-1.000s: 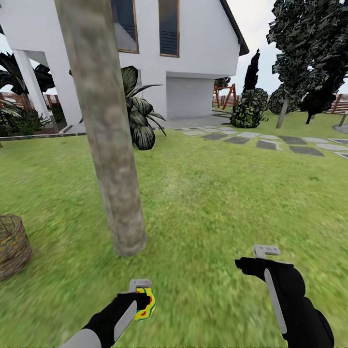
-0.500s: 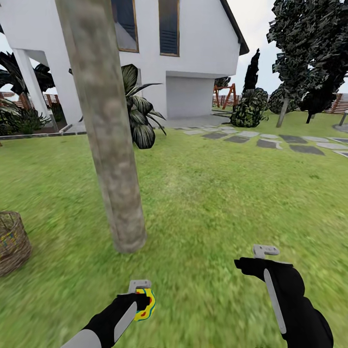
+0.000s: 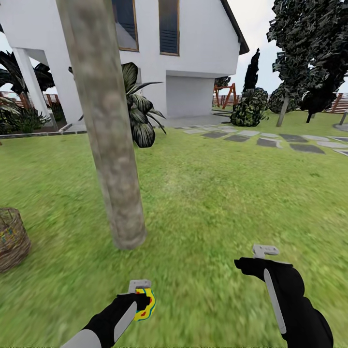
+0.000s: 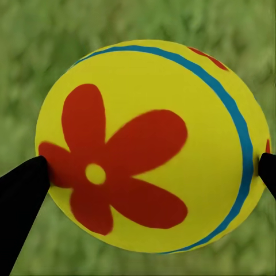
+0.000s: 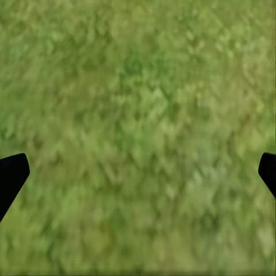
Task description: Take the three Easter eggs out of the wicker basket on the lawn in the garden, then place them on the lawn next to a single tree (choose any tree) so that all three eggs are next to the same tree and none are left in the basket.
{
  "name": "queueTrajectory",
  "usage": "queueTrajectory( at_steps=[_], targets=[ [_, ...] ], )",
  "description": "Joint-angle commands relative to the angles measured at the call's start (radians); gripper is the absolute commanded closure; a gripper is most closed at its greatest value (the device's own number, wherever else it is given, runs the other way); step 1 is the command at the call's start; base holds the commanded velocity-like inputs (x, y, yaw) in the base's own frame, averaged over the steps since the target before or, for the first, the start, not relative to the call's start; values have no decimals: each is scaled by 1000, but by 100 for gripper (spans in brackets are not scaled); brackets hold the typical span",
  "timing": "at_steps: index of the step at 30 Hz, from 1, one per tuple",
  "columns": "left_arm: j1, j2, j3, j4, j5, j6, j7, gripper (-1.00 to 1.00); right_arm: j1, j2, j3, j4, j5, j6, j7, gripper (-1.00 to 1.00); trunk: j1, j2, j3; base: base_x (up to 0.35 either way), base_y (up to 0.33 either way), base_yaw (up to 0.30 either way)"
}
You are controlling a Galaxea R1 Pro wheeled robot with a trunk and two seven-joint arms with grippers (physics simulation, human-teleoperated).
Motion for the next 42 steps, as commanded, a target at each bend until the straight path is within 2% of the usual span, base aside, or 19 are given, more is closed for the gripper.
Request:
queueTrajectory(
  at_steps=[1,15,20,27,42],
  targets=[
    [-1,1,-8,-2,10,3,9,100,-1,1,-1,-1,9,4,6,-100,4,-8,-4,0,0,0],
    [1,3,-8,-11,12,2,10,100,-1,1,-1,-1,9,4,6,-100,57,-106,-48,0,0,0],
    [1,4,-8,-6,12,-32,9,100,-1,1,-1,-1,9,4,6,-100,77,-141,-64,0,0,0],
    [1,4,-8,-6,11,-39,9,100,-1,1,0,0,9,4,6,-100,103,-190,-86,0,0,0],
    [1,3,-9,-6,10,-45,8,100,-1,1,2,2,9,4,6,-100,110,-193,-144,0,0,0]
  ],
)
